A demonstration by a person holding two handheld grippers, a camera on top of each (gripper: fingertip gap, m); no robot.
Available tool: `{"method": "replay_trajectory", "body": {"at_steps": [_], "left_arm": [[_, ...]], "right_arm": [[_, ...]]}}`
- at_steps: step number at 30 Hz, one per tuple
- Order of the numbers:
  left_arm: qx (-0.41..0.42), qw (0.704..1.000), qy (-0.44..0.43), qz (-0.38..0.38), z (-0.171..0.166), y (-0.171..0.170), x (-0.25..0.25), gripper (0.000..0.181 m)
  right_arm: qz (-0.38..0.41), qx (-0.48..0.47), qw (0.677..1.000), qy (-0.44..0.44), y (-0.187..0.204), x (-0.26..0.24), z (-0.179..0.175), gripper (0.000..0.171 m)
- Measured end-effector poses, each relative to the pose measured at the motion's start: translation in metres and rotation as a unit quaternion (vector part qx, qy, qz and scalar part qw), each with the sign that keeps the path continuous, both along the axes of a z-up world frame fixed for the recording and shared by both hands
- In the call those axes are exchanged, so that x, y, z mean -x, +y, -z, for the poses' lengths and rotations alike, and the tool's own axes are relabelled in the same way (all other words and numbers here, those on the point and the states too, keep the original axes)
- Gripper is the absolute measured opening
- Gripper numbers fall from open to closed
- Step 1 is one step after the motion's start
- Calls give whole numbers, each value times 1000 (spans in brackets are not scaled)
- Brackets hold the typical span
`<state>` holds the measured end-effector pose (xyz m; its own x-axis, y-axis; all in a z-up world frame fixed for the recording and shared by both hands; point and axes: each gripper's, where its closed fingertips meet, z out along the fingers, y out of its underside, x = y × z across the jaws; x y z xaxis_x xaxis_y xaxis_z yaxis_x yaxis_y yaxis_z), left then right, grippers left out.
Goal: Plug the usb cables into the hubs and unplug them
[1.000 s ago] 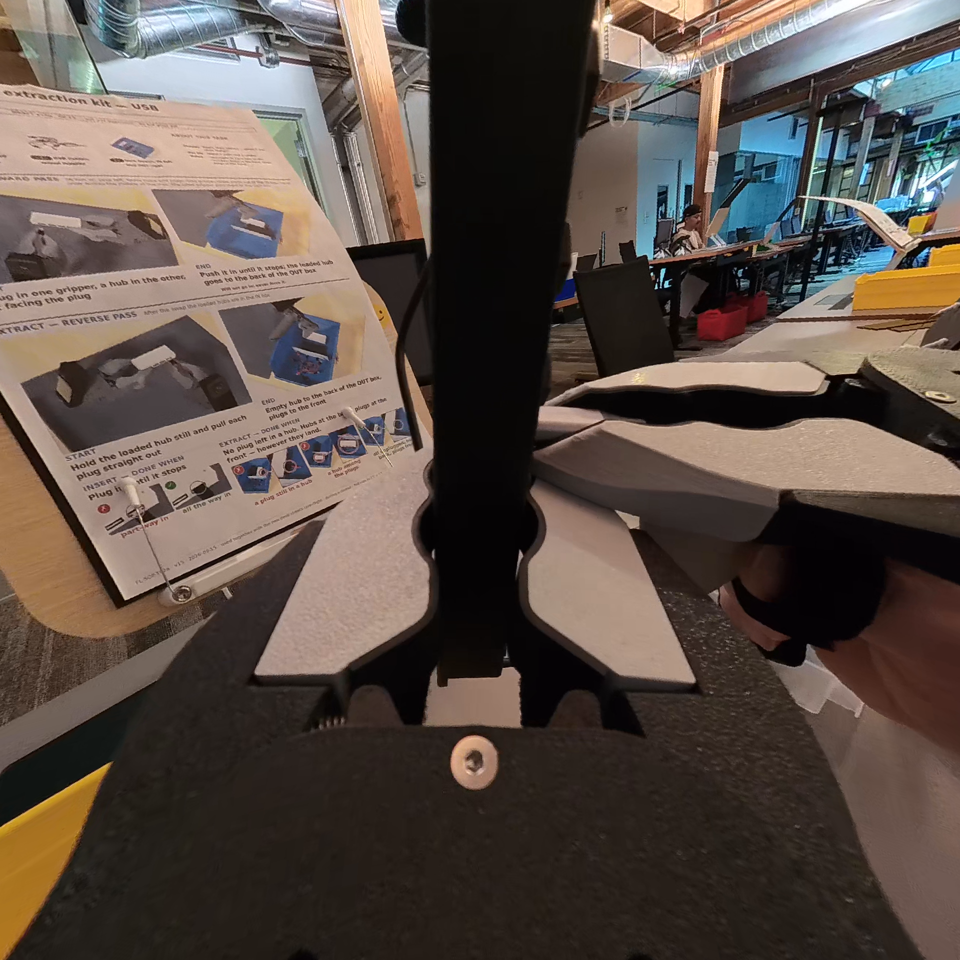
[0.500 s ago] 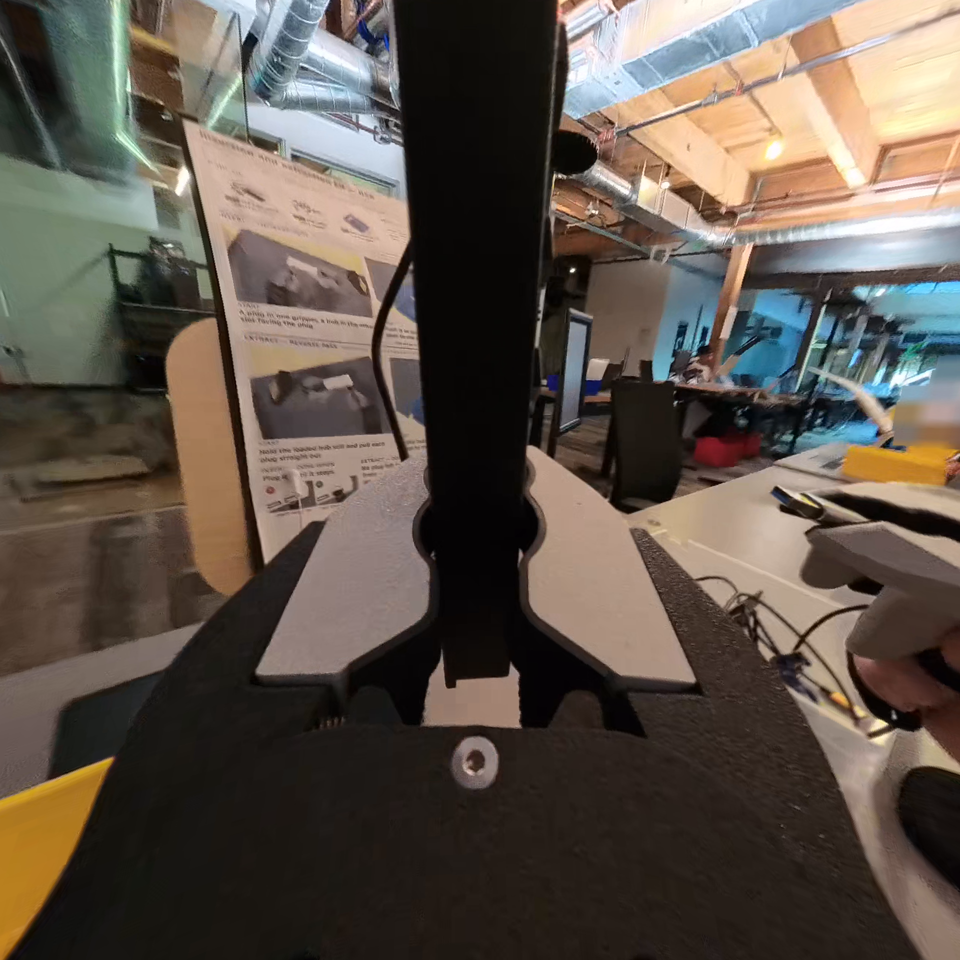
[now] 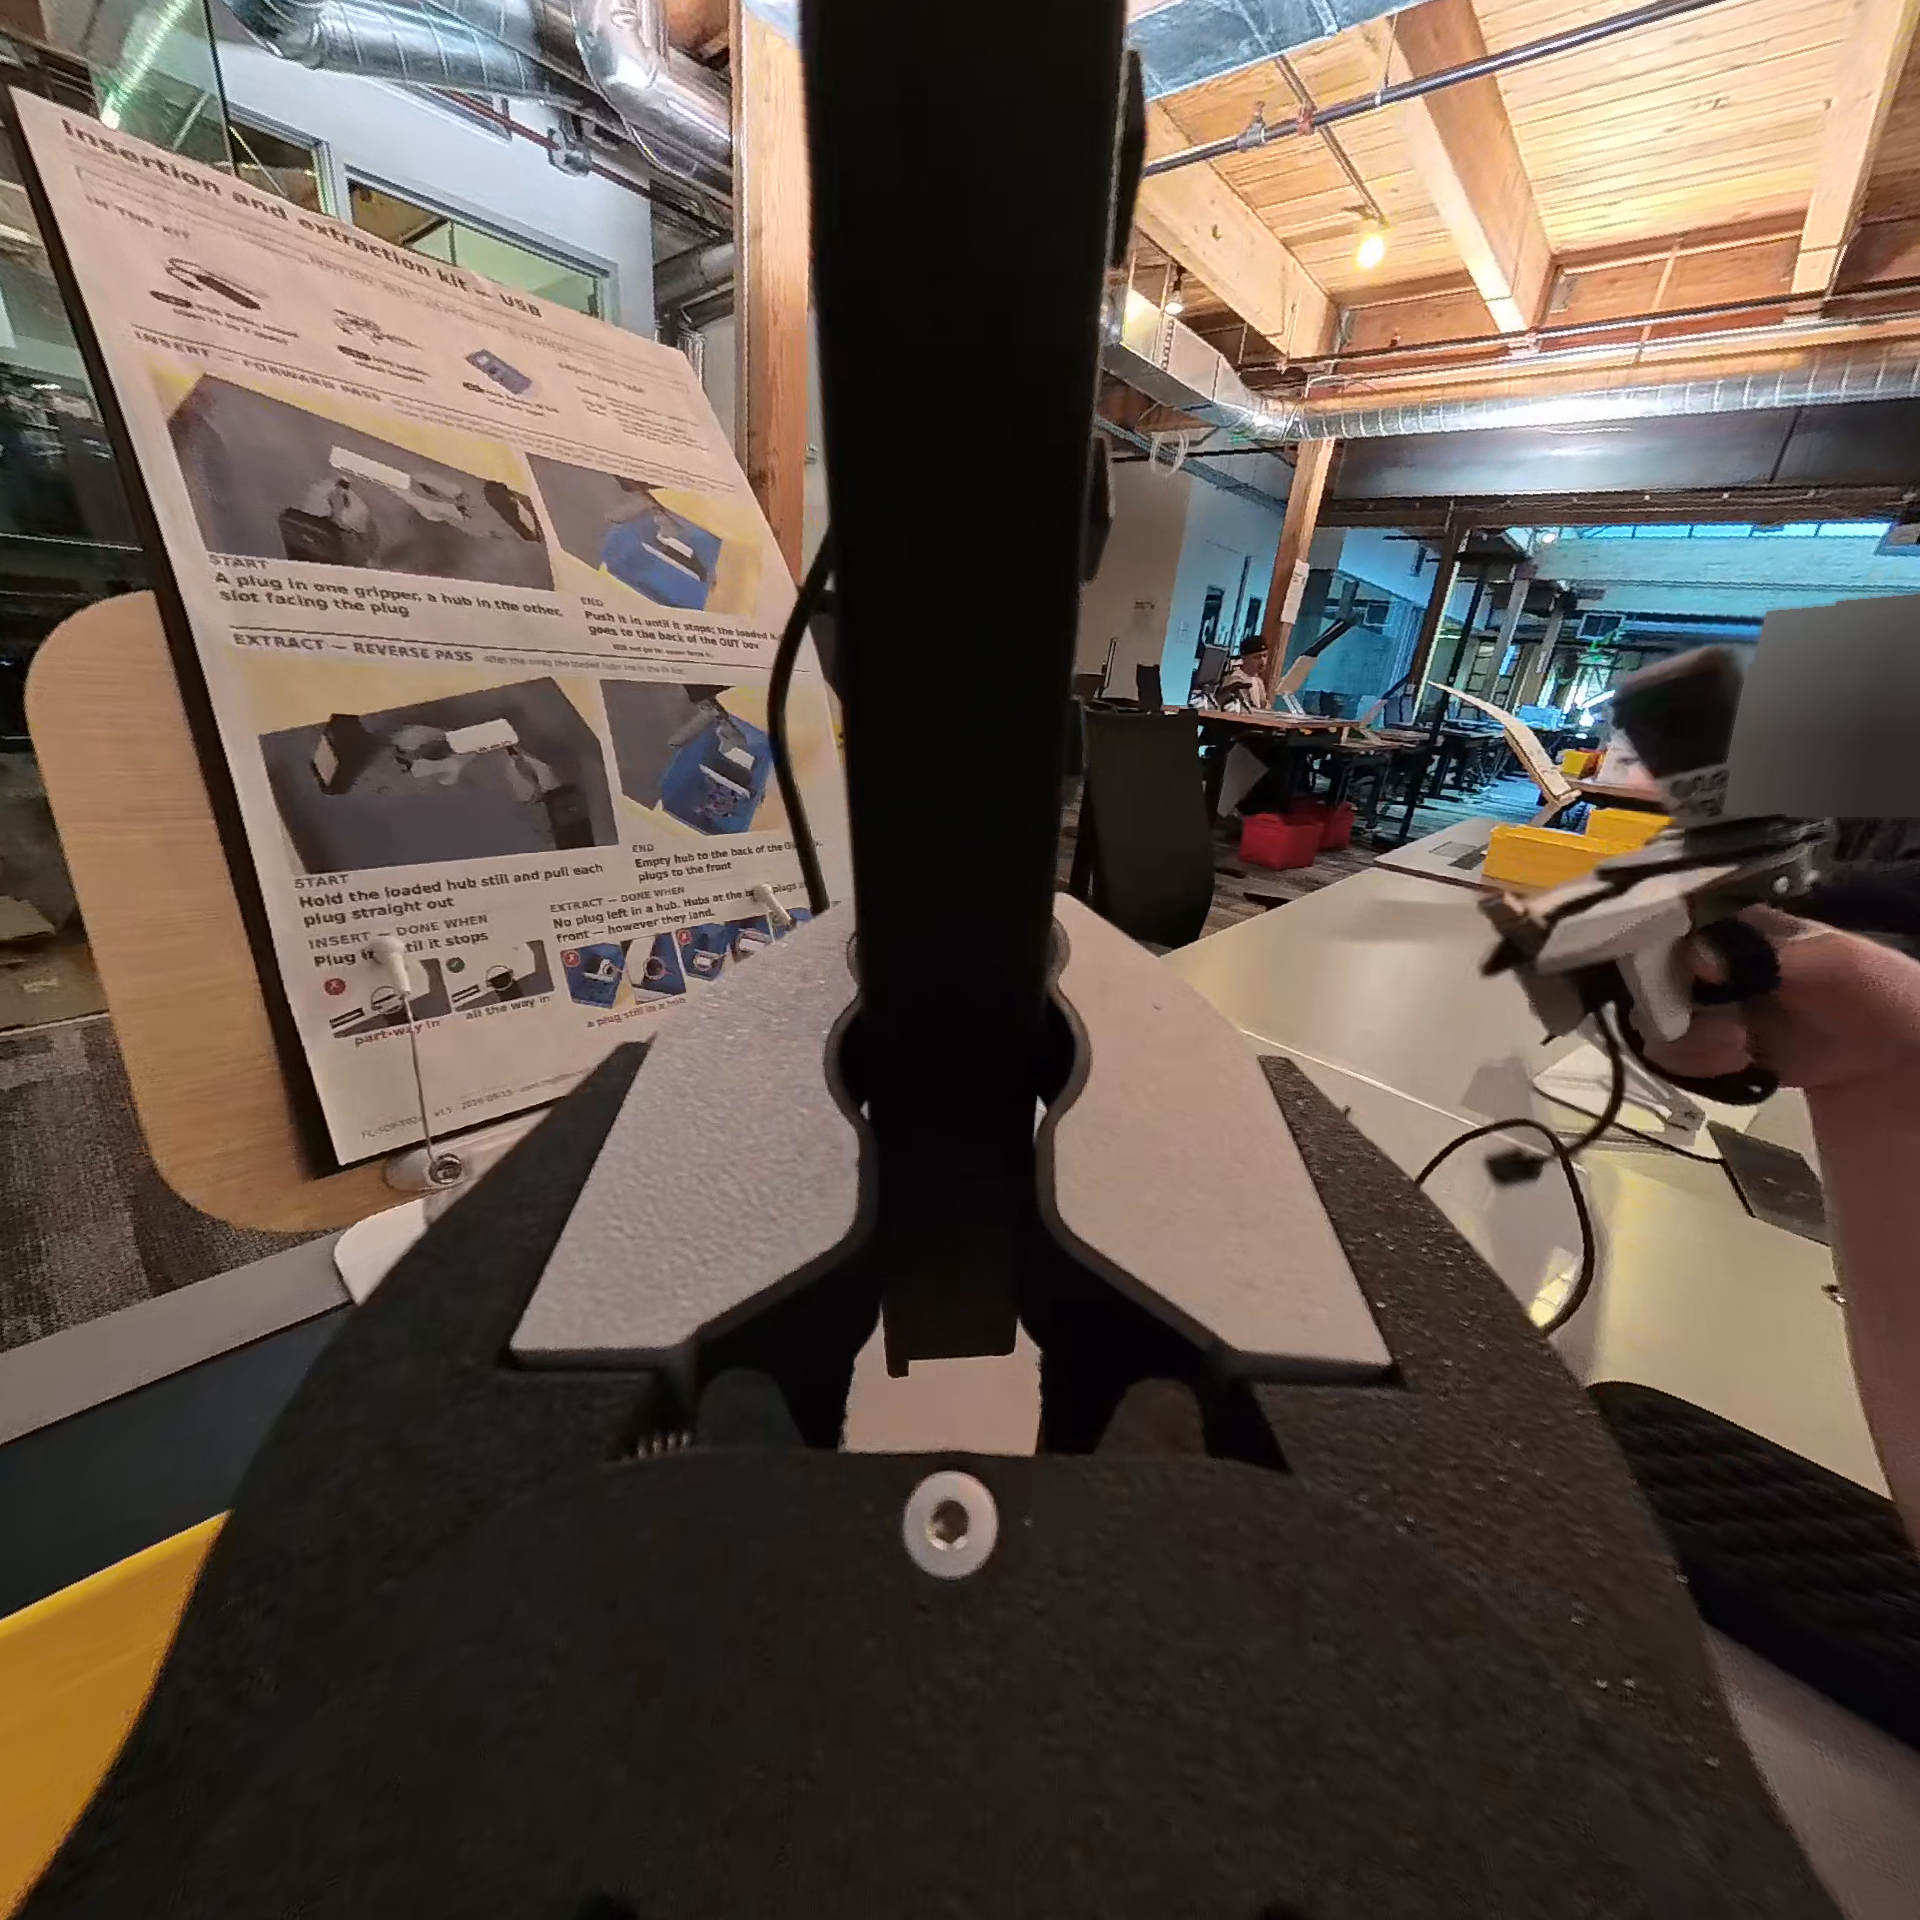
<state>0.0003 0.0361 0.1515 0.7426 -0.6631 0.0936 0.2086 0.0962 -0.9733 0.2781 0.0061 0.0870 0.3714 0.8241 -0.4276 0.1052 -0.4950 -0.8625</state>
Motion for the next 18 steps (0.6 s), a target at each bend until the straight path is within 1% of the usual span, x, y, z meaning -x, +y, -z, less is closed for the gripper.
{"method": "replay_trajectory", "body": {"at_steps": [2,4,5,7,10,12,14,16,18], "left_arm": [[4,1000,-1,5,1,0,-1,26],[6,1000,0,8,2,0,-3,26],[5,1000,1,7,2,0,-3,26],[4,1000,4,5,2,-1,-3,26],[3,1000,6,6,2,-1,-4,28],[4,1000,7,9,3,-1,-6,26],[6,1000,11,10,5,-1,-8,27],[7,1000,13,13,6,0,-11,29],[9,1000,18,17,8,0,-14,28]], "right_arm": [[-14,29,998,-46,3,-14,31,18],[29,63,992,-106,21,-32,63,17],[36,79,990,-115,25,-36,72,17],[40,102,986,-124,30,-41,84,17],[51,117,976,-176,33,-51,103,16],[86,131,960,-233,37,-70,121,8],[129,155,937,-285,42,-94,139,8],[148,177,921,-314,44,-110,153,9],[171,183,913,-323,51,-119,157,11]]}}
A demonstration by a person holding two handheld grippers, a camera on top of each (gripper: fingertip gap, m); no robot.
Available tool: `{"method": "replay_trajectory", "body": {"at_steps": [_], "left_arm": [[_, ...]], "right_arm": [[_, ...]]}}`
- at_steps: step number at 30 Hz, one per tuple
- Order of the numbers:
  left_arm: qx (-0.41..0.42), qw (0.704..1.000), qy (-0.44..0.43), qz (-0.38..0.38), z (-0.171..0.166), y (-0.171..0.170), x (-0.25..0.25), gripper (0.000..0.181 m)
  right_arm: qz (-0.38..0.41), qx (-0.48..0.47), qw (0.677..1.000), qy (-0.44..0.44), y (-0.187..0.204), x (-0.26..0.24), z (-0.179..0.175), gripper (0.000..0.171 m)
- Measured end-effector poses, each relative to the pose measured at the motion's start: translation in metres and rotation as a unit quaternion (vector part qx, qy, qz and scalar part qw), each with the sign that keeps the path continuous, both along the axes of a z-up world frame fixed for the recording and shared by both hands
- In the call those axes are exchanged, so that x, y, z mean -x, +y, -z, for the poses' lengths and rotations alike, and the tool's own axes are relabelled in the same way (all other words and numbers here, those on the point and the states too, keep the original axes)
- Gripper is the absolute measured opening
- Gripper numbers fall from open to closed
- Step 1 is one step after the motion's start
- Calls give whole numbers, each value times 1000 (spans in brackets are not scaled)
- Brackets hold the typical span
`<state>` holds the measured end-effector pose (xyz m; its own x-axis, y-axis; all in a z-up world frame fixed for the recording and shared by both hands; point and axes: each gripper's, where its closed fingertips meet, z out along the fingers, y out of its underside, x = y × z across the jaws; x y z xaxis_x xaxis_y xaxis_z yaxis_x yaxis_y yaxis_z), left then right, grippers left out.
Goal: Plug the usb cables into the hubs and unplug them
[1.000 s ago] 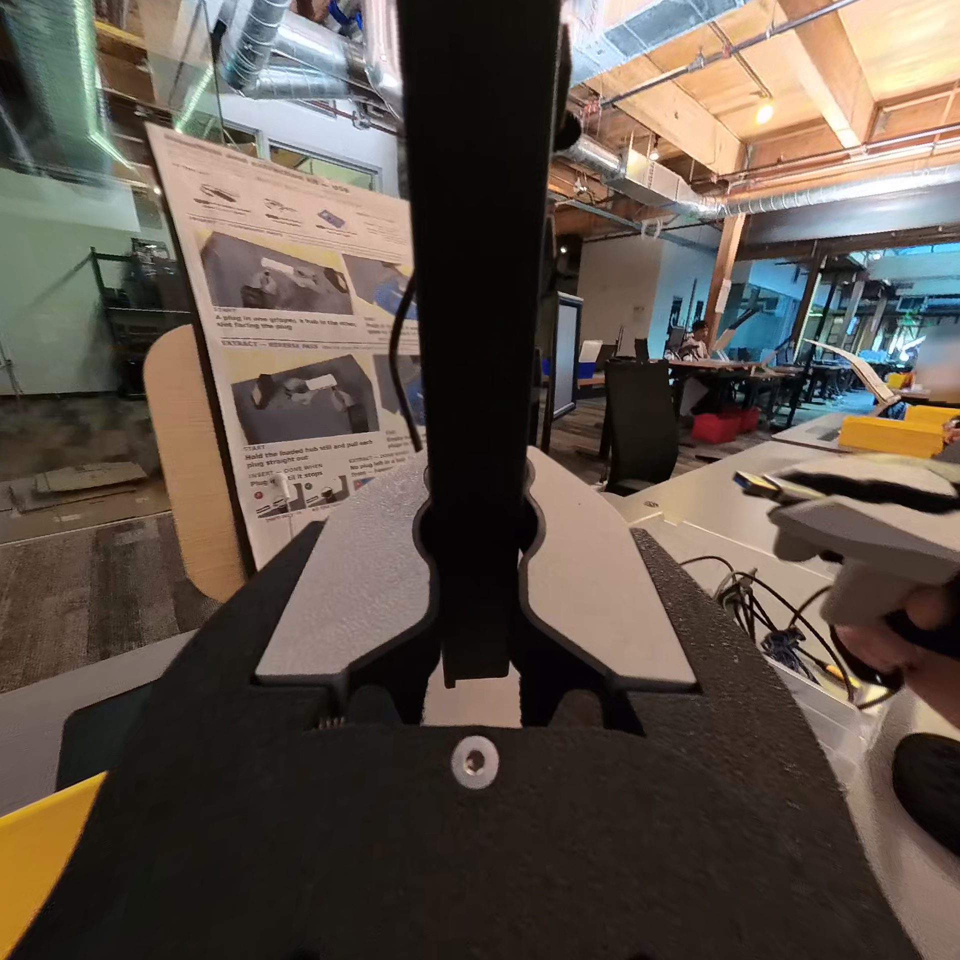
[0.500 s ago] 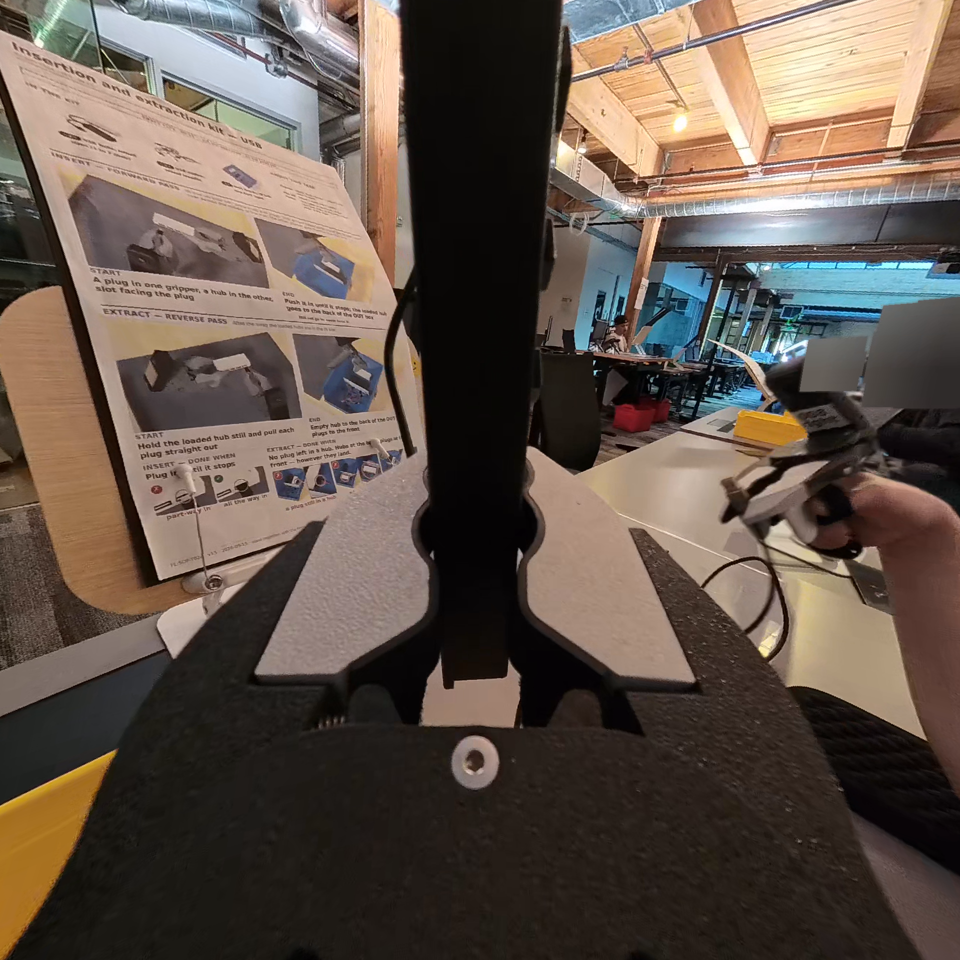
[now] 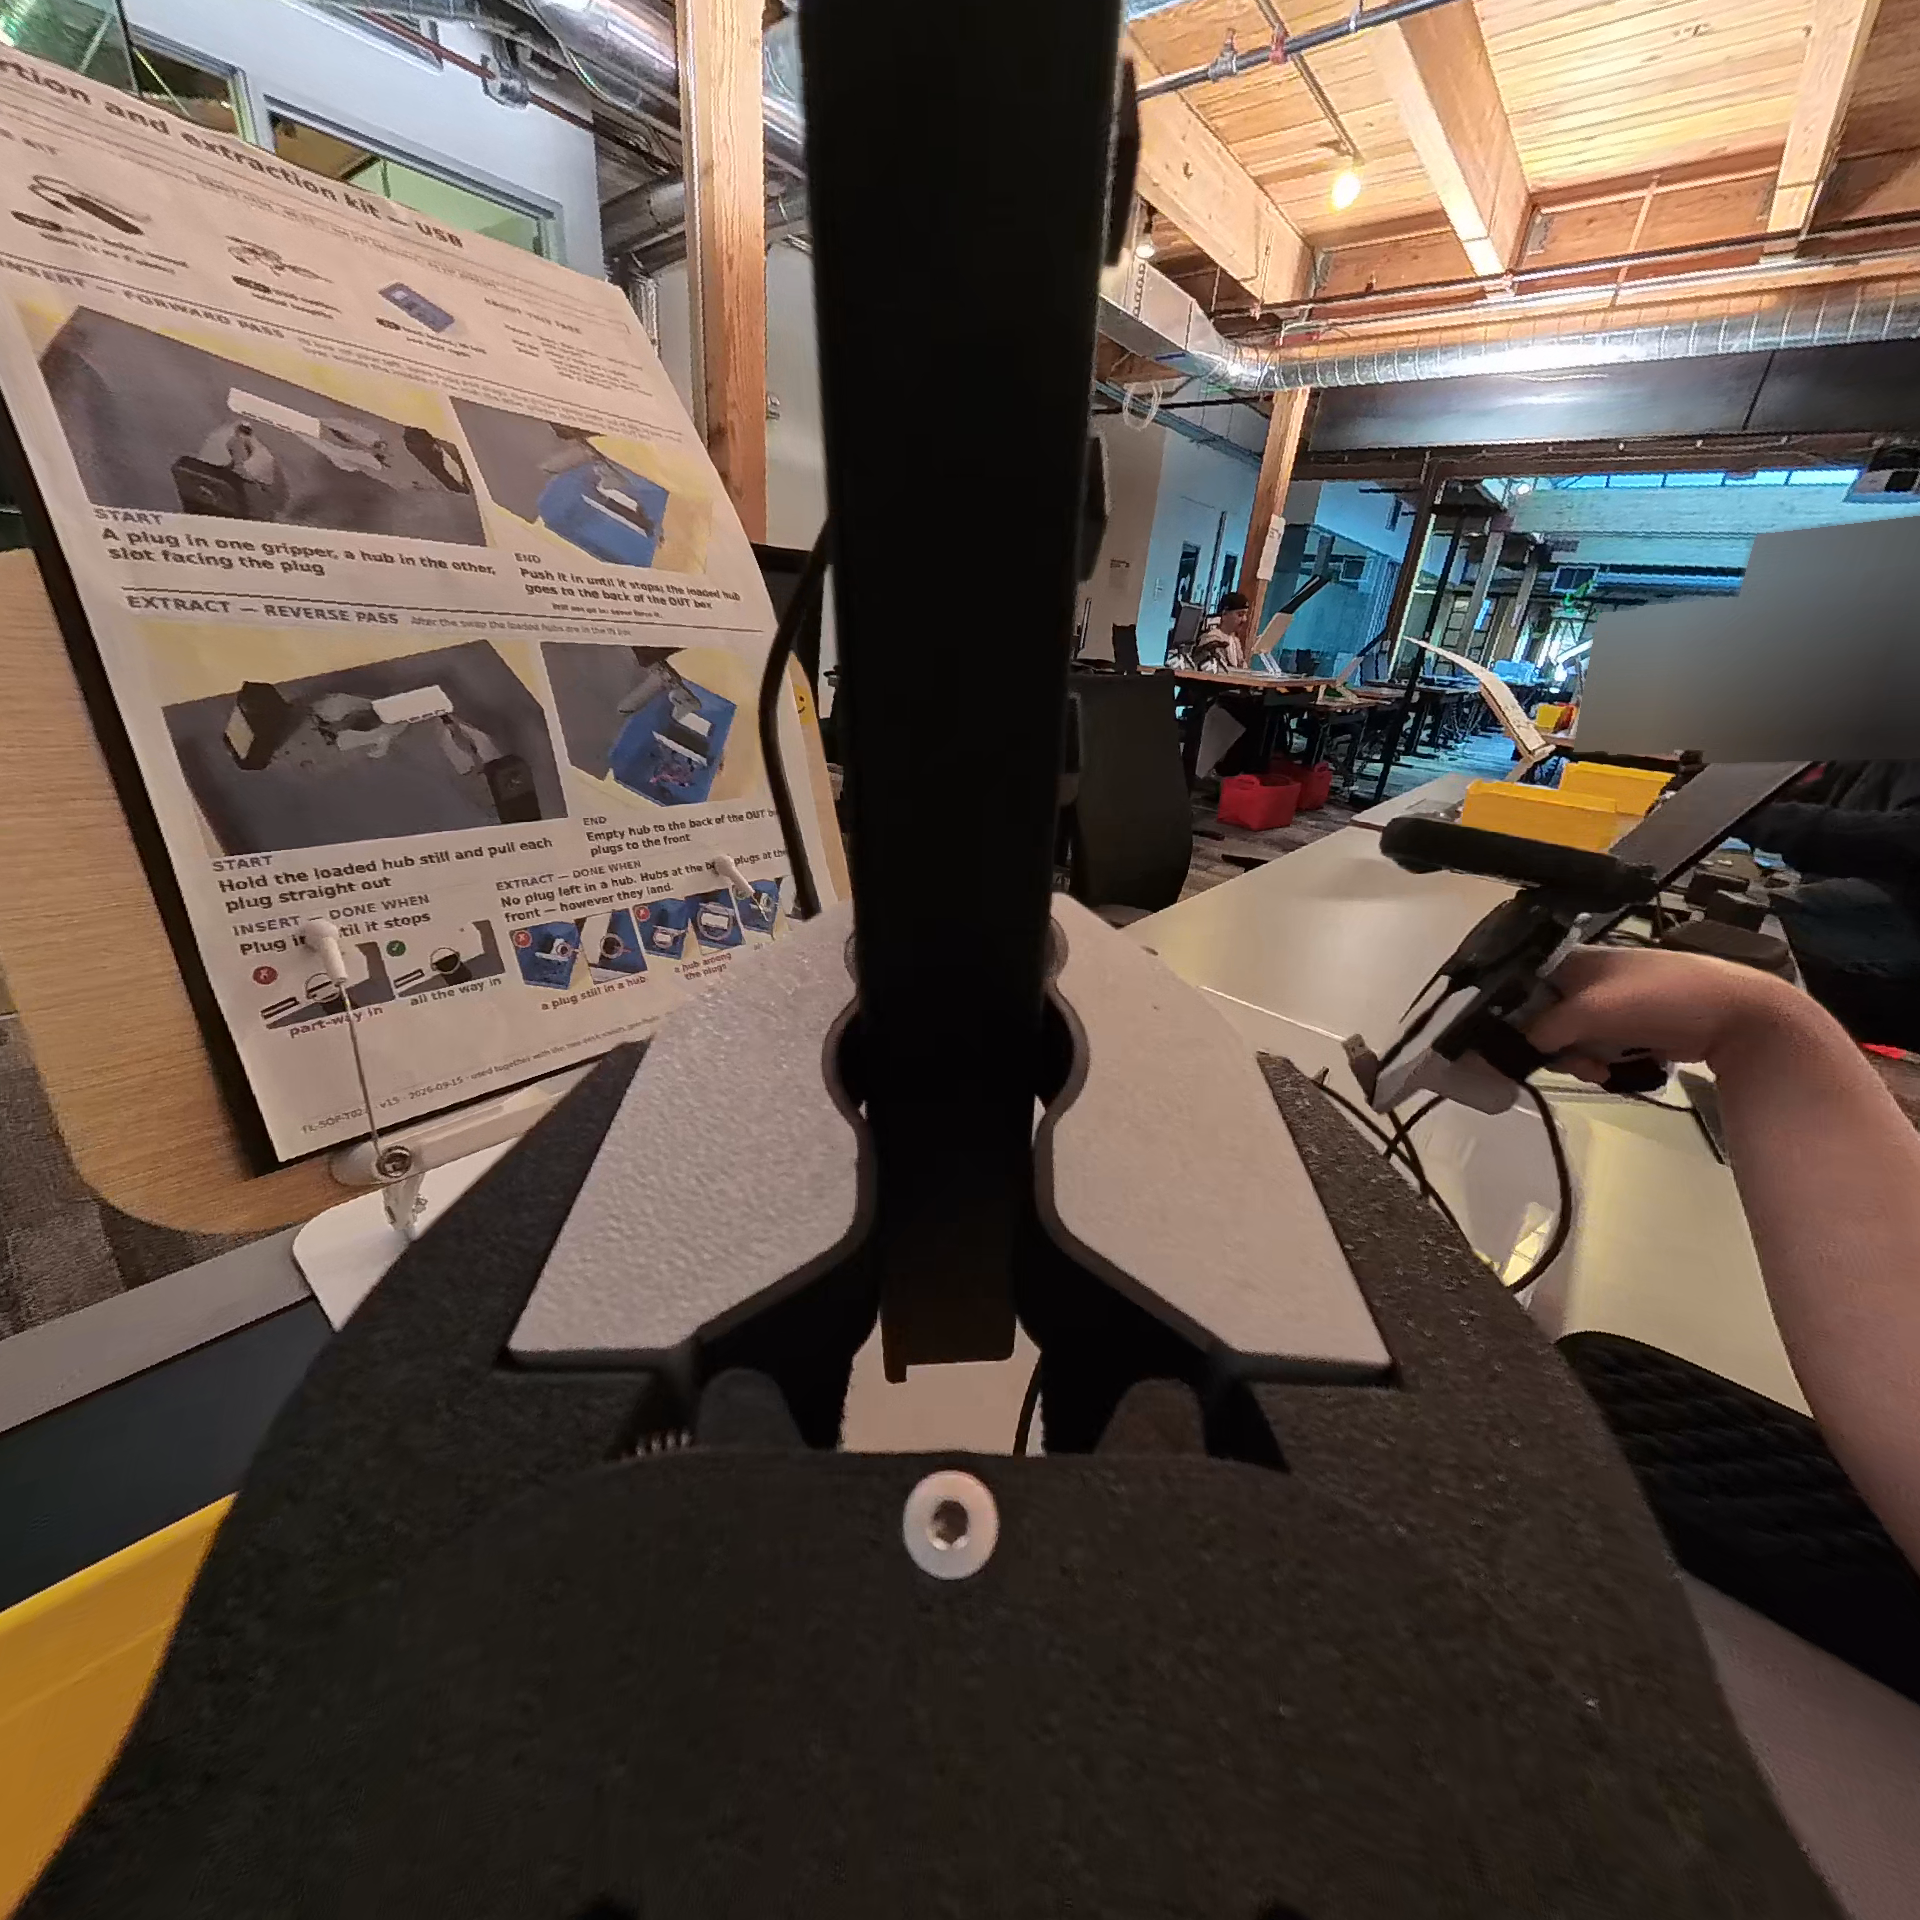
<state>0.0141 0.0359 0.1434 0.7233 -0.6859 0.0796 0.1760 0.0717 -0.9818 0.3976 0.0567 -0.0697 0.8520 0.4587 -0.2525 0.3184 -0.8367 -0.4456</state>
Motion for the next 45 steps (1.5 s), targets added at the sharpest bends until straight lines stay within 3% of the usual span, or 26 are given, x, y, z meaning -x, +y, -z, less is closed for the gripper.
{"method": "replay_trajectory", "body": {"at_steps": [2,6,12,16,19,21,23,29,32,34,38,41,45], "left_arm": [[1,1000,5,1,2,0,-2,29],[1,1000,7,3,3,0,-4,29],[2,1000,15,14,3,-2,-8,29],[-5,999,17,29,-2,-10,-13,27],[-22,999,21,28,-12,-19,-12,27],[-35,999,21,24,-20,-27,-8,26],[-48,998,20,19,-29,-34,-2,26],[-77,997,25,-3,-47,-51,20,27],[-85,996,16,-2,-55,-57,28,28],[-89,996,14,-4,-57,-59,33,27],[-90,996,11,0,-59,-61,37,28],[-91,996,9,3,-61,-64,40,29],[-93,995,10,19,-64,-71,36,28]], "right_arm": [[13,-13,1000,-3,5,-4,-3,14],[61,-60,995,-54,16,-29,-15,35],[78,-222,971,-40,34,-28,-79,36],[-36,-427,902,48,33,52,-161,36],[-227,-455,833,215,-20,164,-193,42],[-320,-433,800,266,-53,224,-190,48],[-355,-426,794,248,-62,268,-172,54],[-337,-429,828,127,-22,313,-101,63],[-346,-379,849,125,-18,316,-77,48],[-381,-353,840,156,-31,320,-74,7],[-384,-356,815,250,-48,321,-106,4],[-337,-418,800,268,-43,303,-144,4],[-274,-516,756,294,-57,263,-211,4]]}}
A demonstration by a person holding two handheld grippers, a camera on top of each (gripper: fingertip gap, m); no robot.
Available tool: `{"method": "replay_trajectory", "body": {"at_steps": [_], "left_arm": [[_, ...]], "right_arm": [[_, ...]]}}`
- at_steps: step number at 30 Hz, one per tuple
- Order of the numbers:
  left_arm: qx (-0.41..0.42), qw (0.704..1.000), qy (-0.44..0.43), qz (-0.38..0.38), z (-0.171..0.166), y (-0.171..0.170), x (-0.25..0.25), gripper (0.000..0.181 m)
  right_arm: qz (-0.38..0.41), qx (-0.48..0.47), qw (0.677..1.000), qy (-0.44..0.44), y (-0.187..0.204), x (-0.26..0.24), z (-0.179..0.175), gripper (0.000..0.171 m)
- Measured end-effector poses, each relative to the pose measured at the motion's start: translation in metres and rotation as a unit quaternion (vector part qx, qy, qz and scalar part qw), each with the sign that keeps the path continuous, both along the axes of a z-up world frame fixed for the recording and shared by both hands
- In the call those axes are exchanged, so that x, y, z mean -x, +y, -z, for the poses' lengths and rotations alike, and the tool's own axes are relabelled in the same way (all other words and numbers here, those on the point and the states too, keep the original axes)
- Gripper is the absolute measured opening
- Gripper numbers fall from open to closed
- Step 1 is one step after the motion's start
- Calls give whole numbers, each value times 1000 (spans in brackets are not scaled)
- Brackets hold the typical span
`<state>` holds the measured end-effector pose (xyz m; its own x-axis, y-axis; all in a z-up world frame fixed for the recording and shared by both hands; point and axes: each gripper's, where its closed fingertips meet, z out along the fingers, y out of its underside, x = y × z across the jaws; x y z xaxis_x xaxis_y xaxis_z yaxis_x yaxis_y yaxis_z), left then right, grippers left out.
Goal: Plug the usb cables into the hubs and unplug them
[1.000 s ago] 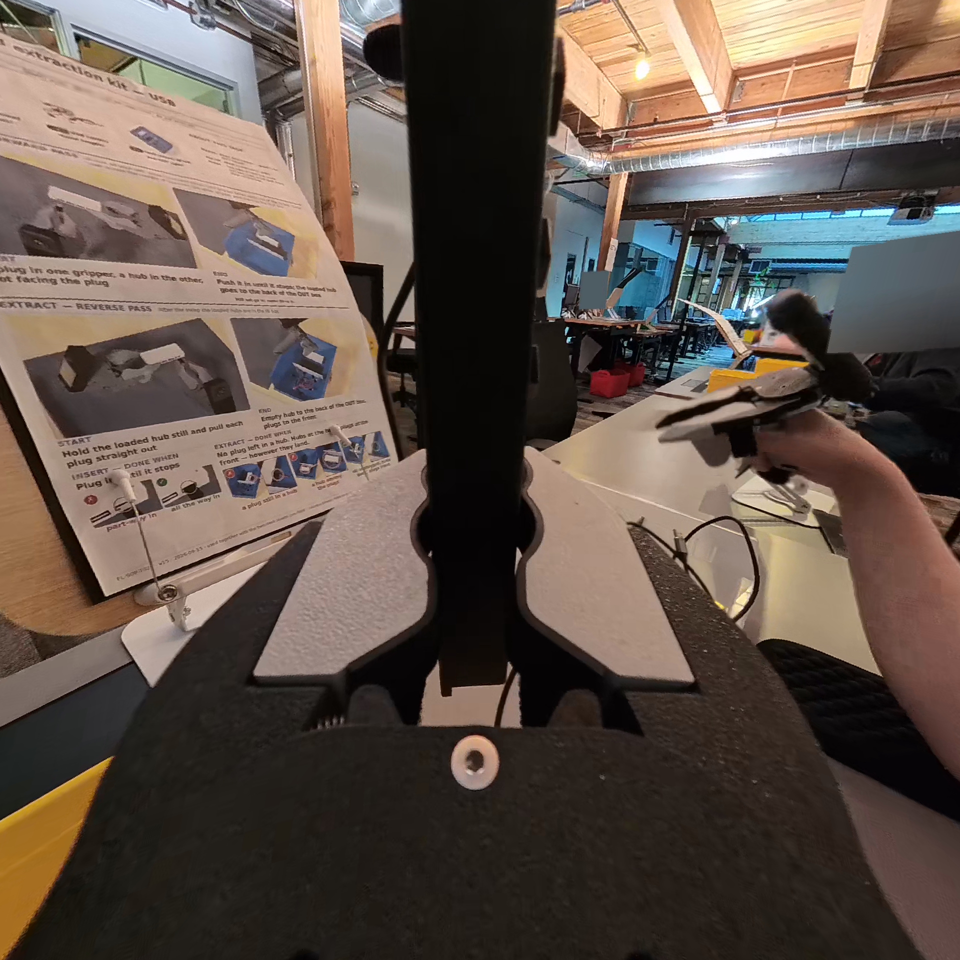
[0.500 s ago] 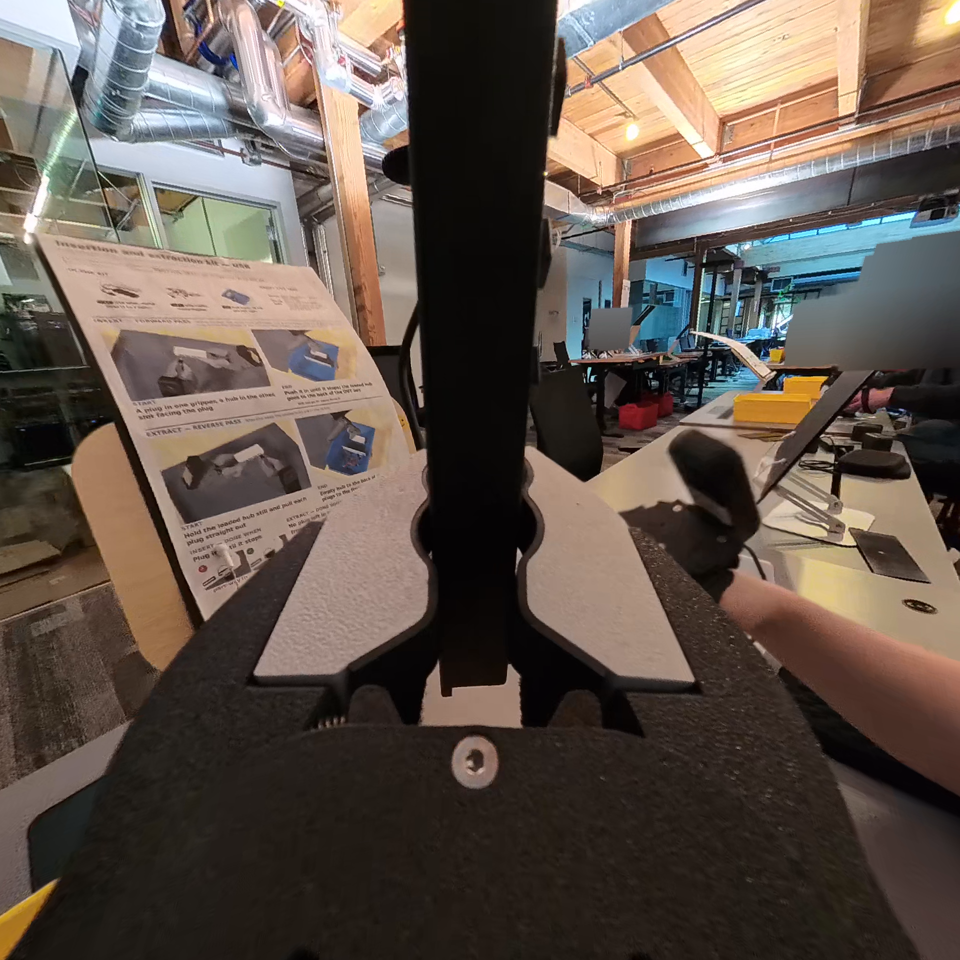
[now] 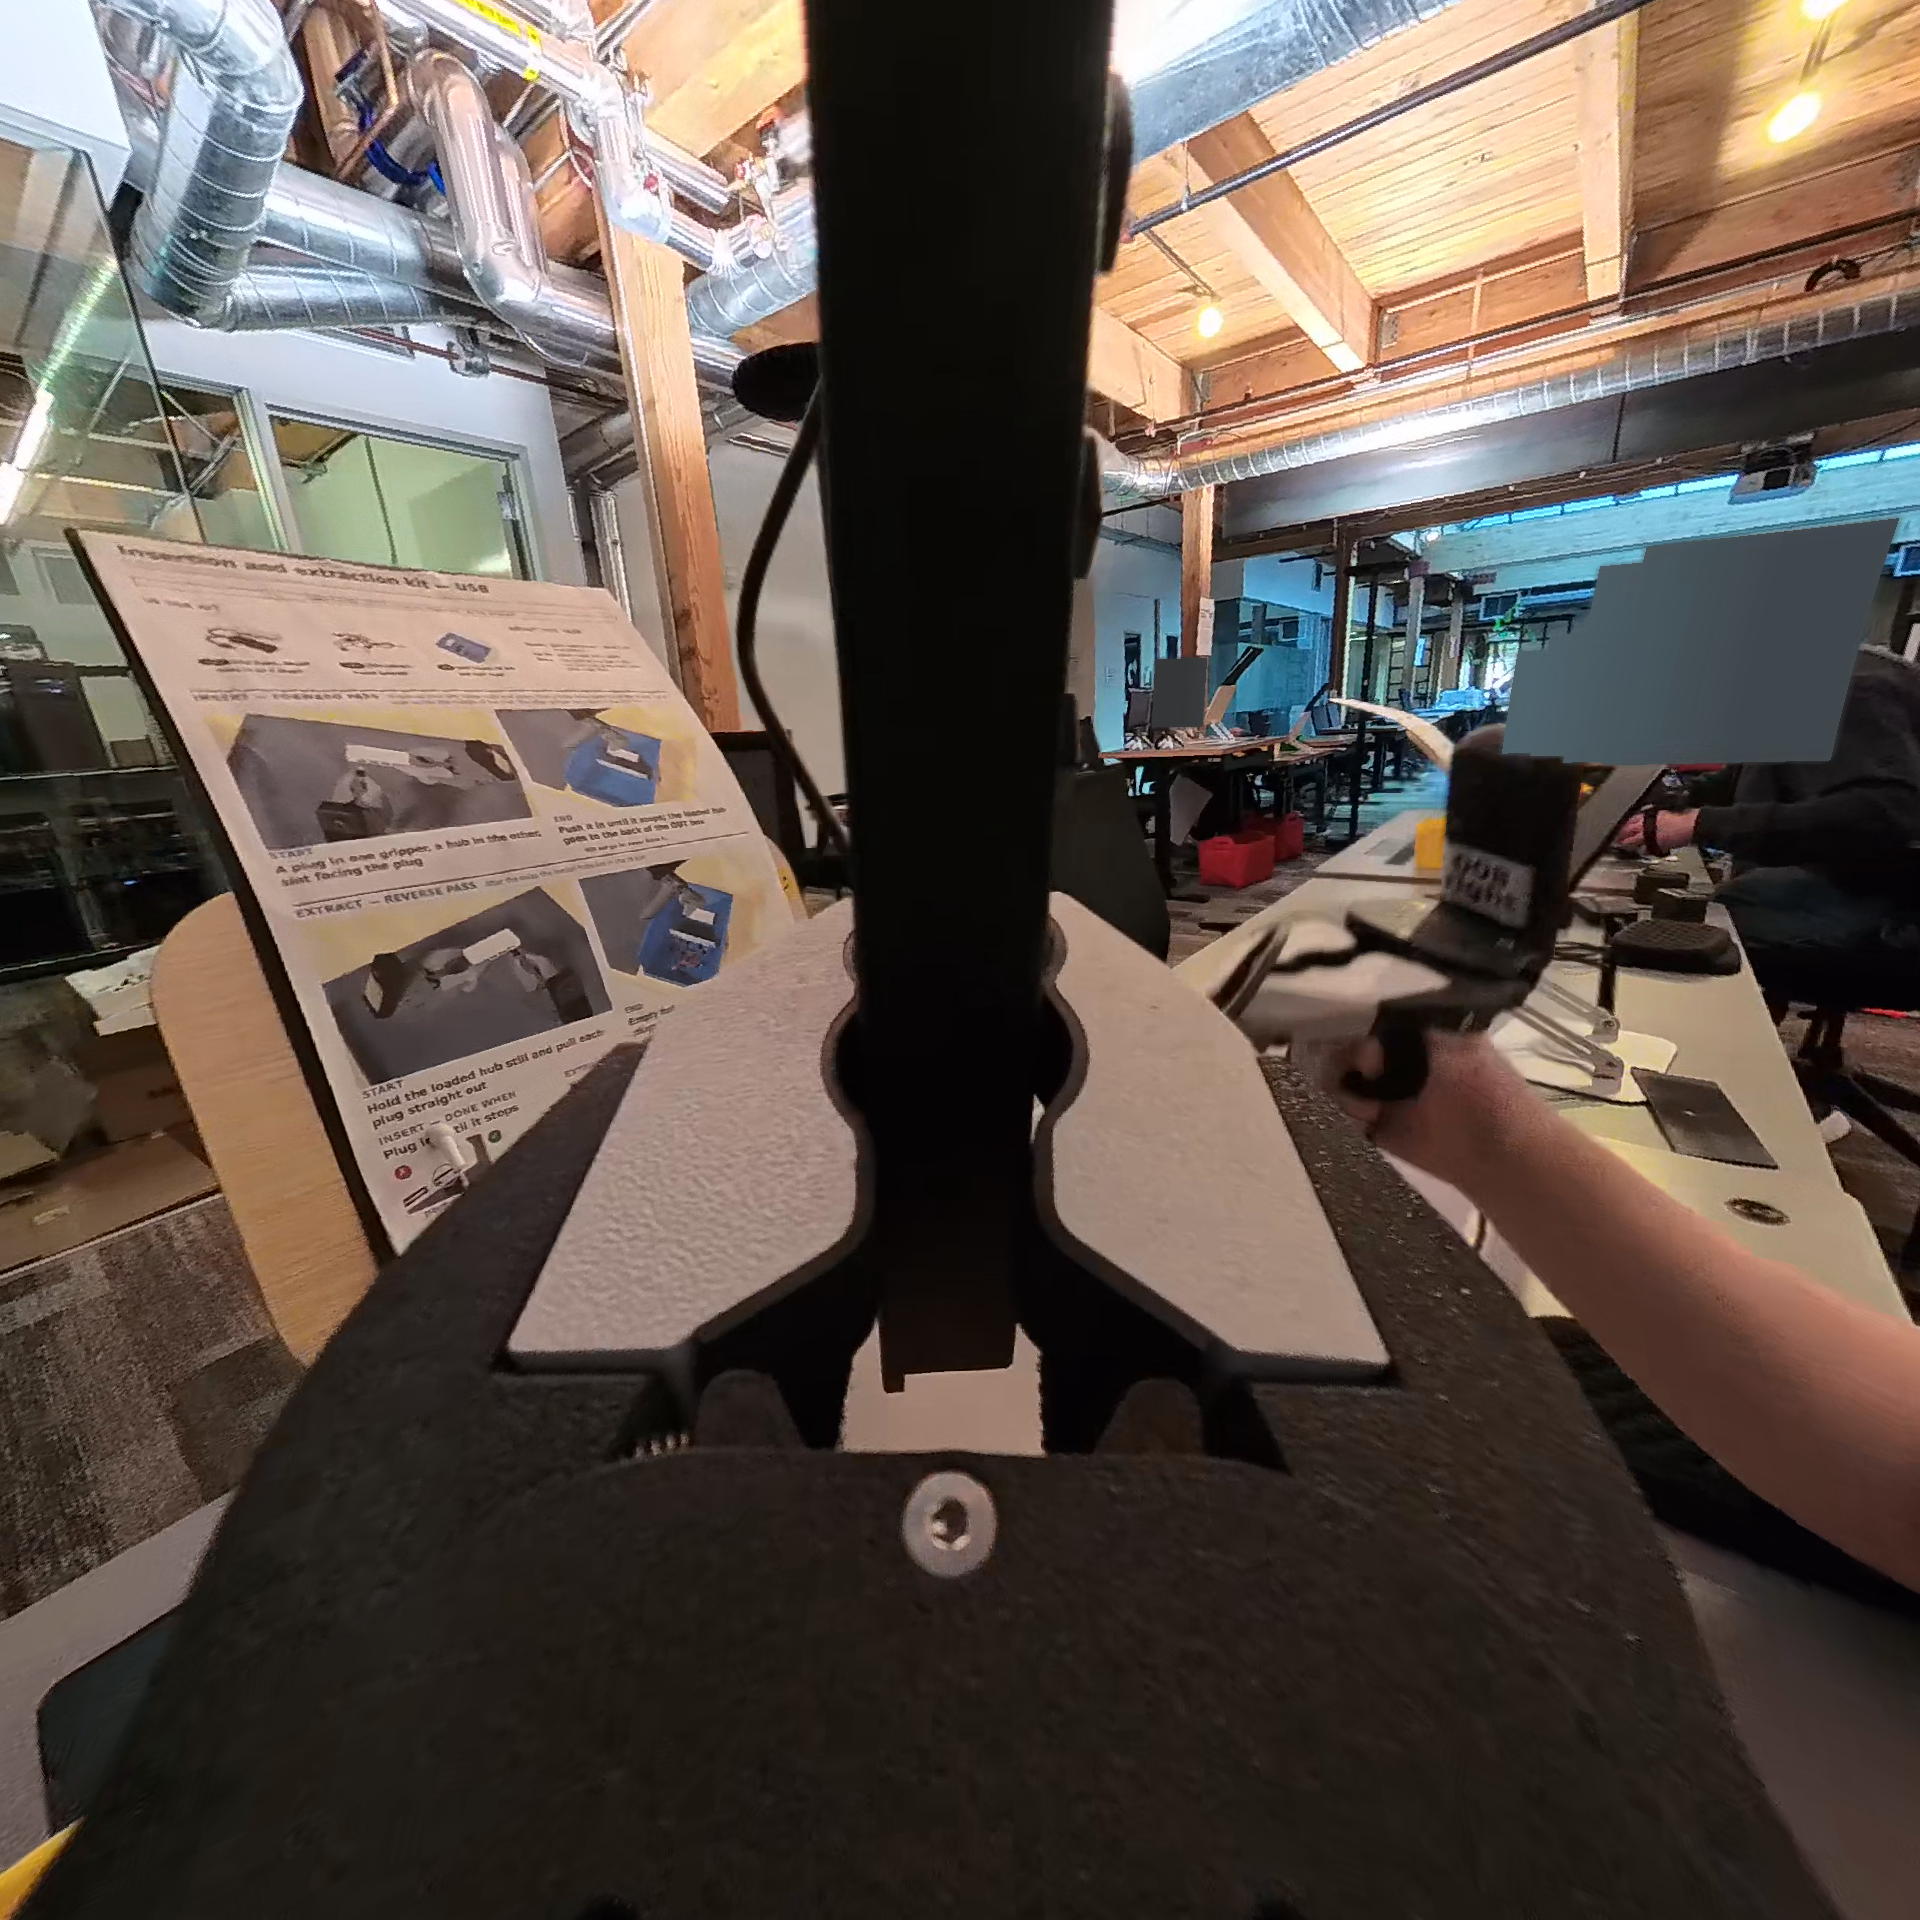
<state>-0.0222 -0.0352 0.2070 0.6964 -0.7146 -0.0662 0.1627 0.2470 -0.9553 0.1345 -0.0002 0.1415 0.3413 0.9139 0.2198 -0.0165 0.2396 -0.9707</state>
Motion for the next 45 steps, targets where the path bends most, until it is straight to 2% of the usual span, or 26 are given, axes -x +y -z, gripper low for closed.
{"method": "replay_trajectory", "body": {"at_steps": [4,9,16,19,23,26,31,33,36,41,45], "left_arm": [[-12,999,1,45,-5,-17,-17,26],[-36,996,13,86,-12,-42,-43,26],[-48,993,49,94,-8,-54,-61,26],[-40,993,47,103,-6,-52,-64,26],[-23,993,50,103,0,-44,-67,26],[-1,992,71,103,10,-36,-70,28],[98,980,165,53,57,2,-61,26],[123,979,162,26,65,18,-50,26],[146,978,148,23,72,31,-39,26],[207,957,201,-18,104,49,-17,27],[243,945,221,6,121,52,-17,26]], "right_arm": [[59,-78,992,81,-30,-50,-60,4],[111,-136,974,147,-65,-102,-103,4],[154,-178,952,197,-87,-139,-124,3],[130,-143,967,164,-86,-133,-118,4],[151,-130,970,139,-69,-129,-109,4],[93,-24,995,37,-48,-96,-71,4],[94,69,989,-94,-2,-45,-1,4],[58,128,978,-153,3,-21,36,5],[38,172,965,-194,14,13,79,5],[13,233,934,-269,21,53,153,5],[7,264,910,-320,21,66,198,4]]}}
